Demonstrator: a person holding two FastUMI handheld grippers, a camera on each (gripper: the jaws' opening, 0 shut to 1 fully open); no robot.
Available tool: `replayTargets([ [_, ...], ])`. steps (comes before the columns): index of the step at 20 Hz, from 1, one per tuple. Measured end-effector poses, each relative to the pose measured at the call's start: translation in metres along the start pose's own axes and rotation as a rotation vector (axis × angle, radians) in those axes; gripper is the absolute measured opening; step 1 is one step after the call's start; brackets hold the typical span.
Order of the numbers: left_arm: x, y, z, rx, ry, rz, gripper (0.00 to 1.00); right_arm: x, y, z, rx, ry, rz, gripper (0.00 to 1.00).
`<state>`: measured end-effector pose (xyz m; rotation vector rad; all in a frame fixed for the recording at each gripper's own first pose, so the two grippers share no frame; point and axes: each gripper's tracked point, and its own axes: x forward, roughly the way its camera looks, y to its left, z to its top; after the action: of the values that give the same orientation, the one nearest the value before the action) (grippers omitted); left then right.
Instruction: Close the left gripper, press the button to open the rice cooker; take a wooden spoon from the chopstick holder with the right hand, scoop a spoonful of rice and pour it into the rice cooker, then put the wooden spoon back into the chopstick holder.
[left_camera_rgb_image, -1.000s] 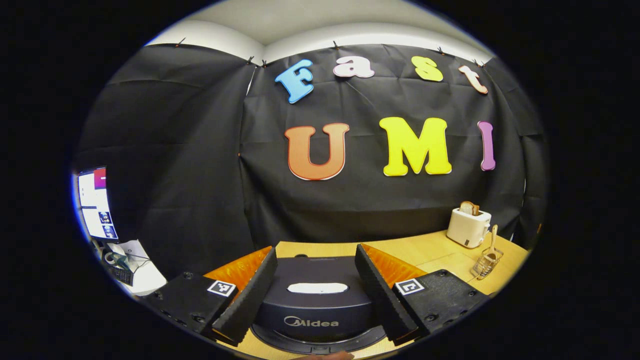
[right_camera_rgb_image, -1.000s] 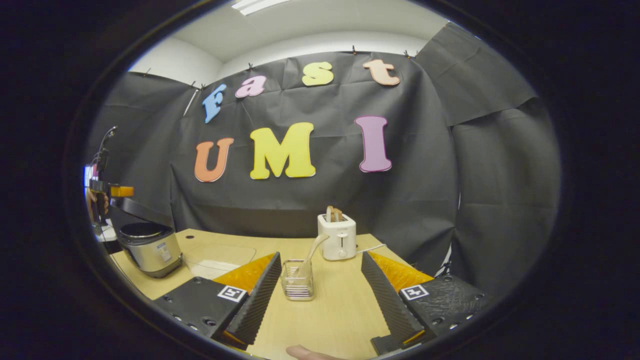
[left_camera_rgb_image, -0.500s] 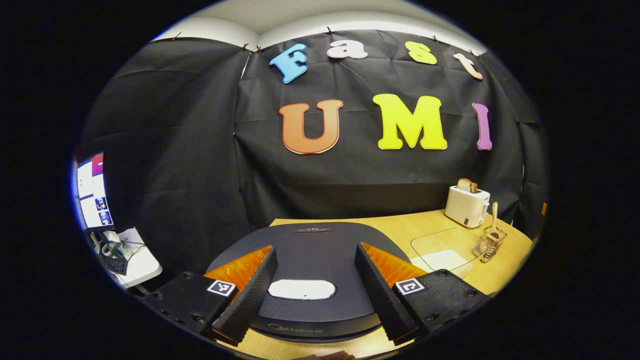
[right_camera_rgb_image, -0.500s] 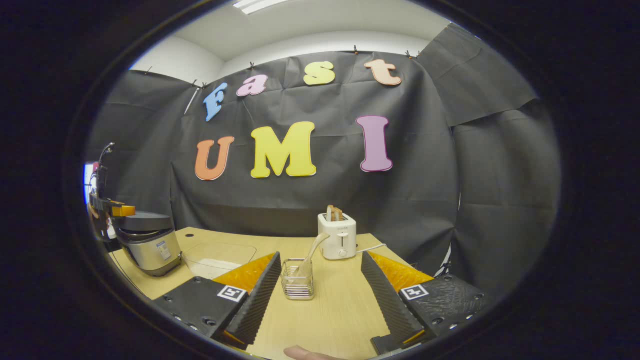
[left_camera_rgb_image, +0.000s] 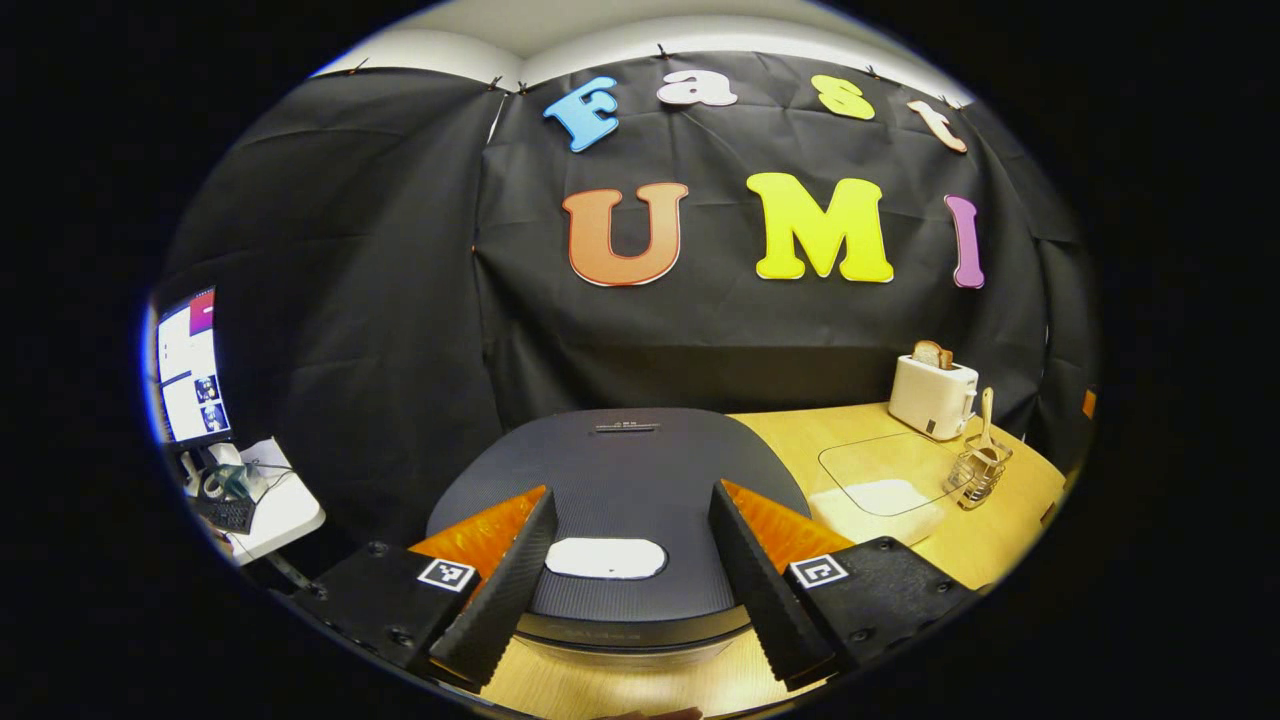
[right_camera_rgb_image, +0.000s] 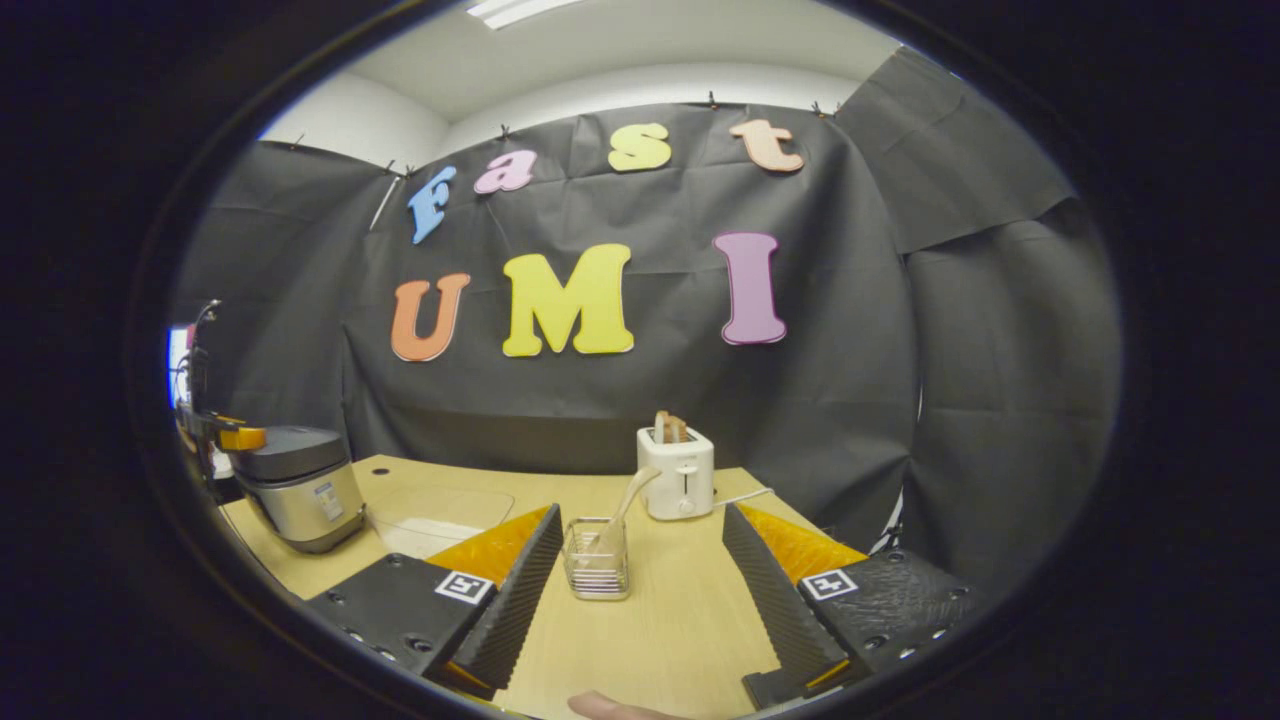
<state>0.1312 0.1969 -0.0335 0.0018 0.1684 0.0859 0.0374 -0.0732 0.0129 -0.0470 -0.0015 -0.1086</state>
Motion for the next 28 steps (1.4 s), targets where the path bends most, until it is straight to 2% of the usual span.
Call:
replayTargets([
  [2, -0.005, -0.001, -0.002, -0.002, -0.002, 0.013, 0.96, 0.000, 0.000, -0.001, -0.001, 0.001, 0.001, 0.96],
  [3, -0.009, -0.001, -0.004, 0.000, 0.001, 0.019, 0.95, 0.000, 0.000, 0.000, -0.001, 0.000, 0.001, 0.92],
  [5, -0.014, -0.002, -0.008, -0.003, 0.010, 0.021, 0.94, 0.000, 0.001, 0.001, 0.001, -0.002, 0.003, 0.92],
  [6, -0.018, -0.004, -0.007, -0.008, 0.003, 0.018, 0.94, -0.001, 0.001, 0.001, 0.003, -0.003, 0.004, 0.96],
  [10, -0.022, -0.004, -0.012, -0.032, -0.002, 0.015, 0.88, -0.003, 0.002, 0.003, 0.003, -0.006, 0.006, 0.96],
  [11, -0.020, -0.004, -0.013, -0.029, -0.003, 0.016, 0.88, -0.003, 0.002, 0.003, 0.003, -0.009, 0.008, 0.92],
  [12, -0.025, -0.003, -0.014, -0.030, -0.007, 0.018, 0.88, -0.004, 0.003, 0.004, 0.004, -0.010, 0.009, 0.92],
  [13, -0.025, -0.003, -0.014, -0.040, -0.006, 0.022, 0.87, -0.005, 0.004, 0.004, 0.004, -0.011, 0.010, 0.96],
  [17, -0.023, -0.006, -0.015, -0.052, -0.012, 0.043, 0.86, -0.009, 0.011, 0.004, -0.004, -0.013, 0.022, 0.96],
  [18, -0.024, -0.006, -0.016, -0.054, -0.014, 0.048, 0.86, -0.010, 0.012, 0.005, -0.009, -0.017, 0.026, 0.92],
  [19, -0.024, -0.007, -0.016, -0.055, -0.020, 0.054, 0.86, -0.010, 0.014, 0.006, -0.012, -0.021, 0.029, 0.96],
  [20, -0.024, -0.006, -0.017, -0.062, -0.028, 0.059, 0.86, -0.011, 0.015, 0.008, -0.014, -0.025, 0.031, 0.92],
  [21, -0.024, -0.007, -0.016, -0.072, -0.041, 0.064, 0.85, -0.012, 0.016, 0.007, -0.013, -0.026, 0.034, 0.96],
  [28, -0.026, -0.009, -0.017, -0.086, -0.037, 0.091, 0.82, -0.016, 0.023, 0.009, -0.013, -0.032, 0.053, 0.96],
])
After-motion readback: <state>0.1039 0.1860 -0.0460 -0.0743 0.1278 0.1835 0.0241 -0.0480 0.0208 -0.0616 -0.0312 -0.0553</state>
